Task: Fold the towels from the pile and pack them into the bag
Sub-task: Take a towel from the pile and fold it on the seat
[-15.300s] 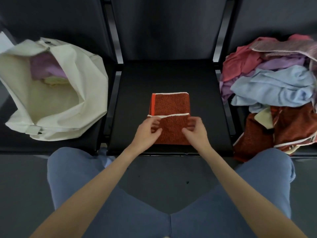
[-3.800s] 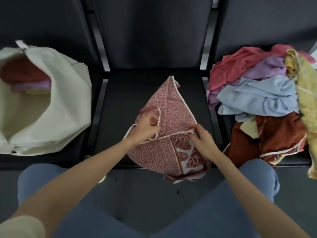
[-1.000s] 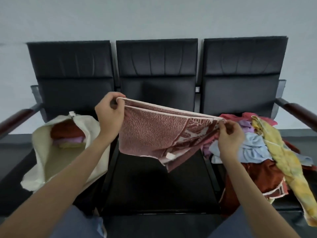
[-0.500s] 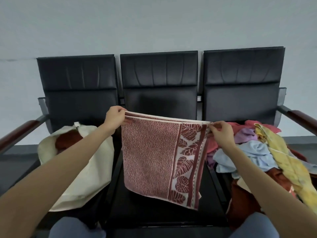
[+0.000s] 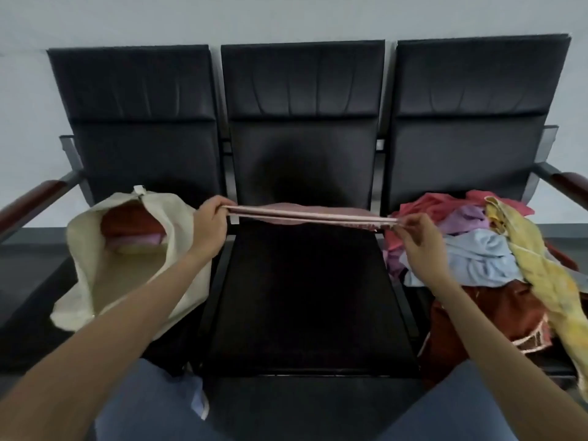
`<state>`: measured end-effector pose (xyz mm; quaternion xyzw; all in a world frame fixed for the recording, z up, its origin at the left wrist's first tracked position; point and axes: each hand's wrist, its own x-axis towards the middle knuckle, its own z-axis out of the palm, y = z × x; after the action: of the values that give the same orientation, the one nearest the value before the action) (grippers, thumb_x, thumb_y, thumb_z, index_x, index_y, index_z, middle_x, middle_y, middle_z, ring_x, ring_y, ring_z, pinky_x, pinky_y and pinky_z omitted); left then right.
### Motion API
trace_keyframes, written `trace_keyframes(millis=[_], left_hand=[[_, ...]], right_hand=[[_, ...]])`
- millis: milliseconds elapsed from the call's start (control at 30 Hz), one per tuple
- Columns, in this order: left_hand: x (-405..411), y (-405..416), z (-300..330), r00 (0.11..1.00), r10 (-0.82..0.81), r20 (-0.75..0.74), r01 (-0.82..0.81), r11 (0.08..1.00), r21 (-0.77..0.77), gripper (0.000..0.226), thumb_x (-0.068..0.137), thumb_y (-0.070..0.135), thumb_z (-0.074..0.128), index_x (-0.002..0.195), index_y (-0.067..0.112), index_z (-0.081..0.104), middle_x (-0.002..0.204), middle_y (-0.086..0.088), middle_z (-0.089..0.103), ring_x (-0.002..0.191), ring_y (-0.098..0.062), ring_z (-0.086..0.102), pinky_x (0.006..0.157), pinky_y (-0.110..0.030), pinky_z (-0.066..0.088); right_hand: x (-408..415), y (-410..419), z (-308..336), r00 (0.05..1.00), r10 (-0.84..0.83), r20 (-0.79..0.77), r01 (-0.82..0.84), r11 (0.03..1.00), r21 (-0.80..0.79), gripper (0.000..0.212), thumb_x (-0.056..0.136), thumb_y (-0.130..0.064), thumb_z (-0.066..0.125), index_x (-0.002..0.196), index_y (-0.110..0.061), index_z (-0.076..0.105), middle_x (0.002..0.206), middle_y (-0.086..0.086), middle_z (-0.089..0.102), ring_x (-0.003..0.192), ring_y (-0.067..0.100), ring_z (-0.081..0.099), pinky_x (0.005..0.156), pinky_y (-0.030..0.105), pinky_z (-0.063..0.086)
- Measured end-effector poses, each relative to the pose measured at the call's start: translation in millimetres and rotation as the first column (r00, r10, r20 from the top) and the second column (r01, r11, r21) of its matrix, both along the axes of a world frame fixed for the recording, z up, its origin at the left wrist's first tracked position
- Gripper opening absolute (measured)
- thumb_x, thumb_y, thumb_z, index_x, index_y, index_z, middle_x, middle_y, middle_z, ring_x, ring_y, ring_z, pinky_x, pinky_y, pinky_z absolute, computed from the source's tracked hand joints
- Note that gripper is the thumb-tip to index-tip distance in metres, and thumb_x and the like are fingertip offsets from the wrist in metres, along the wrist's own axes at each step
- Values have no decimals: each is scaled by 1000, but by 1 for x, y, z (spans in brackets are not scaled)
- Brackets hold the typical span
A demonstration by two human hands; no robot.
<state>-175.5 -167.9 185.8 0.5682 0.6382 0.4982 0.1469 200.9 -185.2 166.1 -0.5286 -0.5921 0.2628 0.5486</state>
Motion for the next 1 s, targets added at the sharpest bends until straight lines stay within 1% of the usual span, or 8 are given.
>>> trace_keyframes(millis=[133,300,367,467,567,733,867,1000], left_hand=[[-5,-35,-95,997,-32,-70,15,972,-236,23,89,-8,46,93,1,67,97,-12,65,92,-20,58,81,-23,41],[-17,-91,-191,974,-153,-168,33,828,-560,27,79,-17,48,81,0,68,93,-19,65,92,-33,62,78,-24,39],[-26,-105,-205,941,-247,-230,63,797,-600,25,76,-15,49,79,2,67,93,-13,60,91,-32,62,78,-23,38],[-33,-112,-199,803,-424,-418,43,742,-669,13,75,8,56,83,6,66,100,-8,54,96,-30,57,81,-36,44],[-17,-113,-183,616,-486,-620,-79,744,-663,45,61,38,51,94,10,65,108,-9,53,103,-31,50,85,-39,39],[61,-113,-172,524,-666,-531,287,725,-626,59,70,44,62,122,17,53,126,-4,44,120,-24,41,99,-36,33],[136,-104,-178,557,-731,-394,504,675,-539,61,80,47,70,128,14,52,123,-4,49,113,-19,43,93,-33,39],[182,-96,-183,639,-703,-311,555,702,-446,41,84,28,71,117,9,58,109,-5,54,100,-20,50,82,-36,45]], right_hand=[[0,-35,-94,991,2,130,25,978,-205,14,88,4,61,90,-8,54,82,-9,60,77,-9,60,69,5,44],[-3,-70,-162,975,94,203,-4,914,-406,32,83,5,68,77,-24,54,77,-8,65,77,4,65,70,12,47],[-6,-78,-169,962,132,238,-22,909,-416,31,82,1,69,76,-24,53,76,-7,65,77,8,65,70,15,47],[-7,-87,-169,941,183,285,-47,904,-425,28,82,-2,71,77,-24,54,75,-9,65,75,-8,61,69,6,43],[-5,-91,-168,940,161,302,-38,925,-378,37,77,-1,75,75,-32,55,79,-1,66,75,-8,61,69,4,44],[0,-91,-159,935,177,307,-67,939,-336,40,69,1,81,71,-33,62,95,3,56,75,-1,62,70,3,45],[3,-88,-155,926,213,312,-93,928,-360,38,67,-2,83,71,-33,63,94,0,55,78,3,61,70,3,45],[8,-85,-145,906,298,300,-165,903,-397,31,65,-7,85,77,-32,70,97,0,56,82,4,60,74,4,45]])
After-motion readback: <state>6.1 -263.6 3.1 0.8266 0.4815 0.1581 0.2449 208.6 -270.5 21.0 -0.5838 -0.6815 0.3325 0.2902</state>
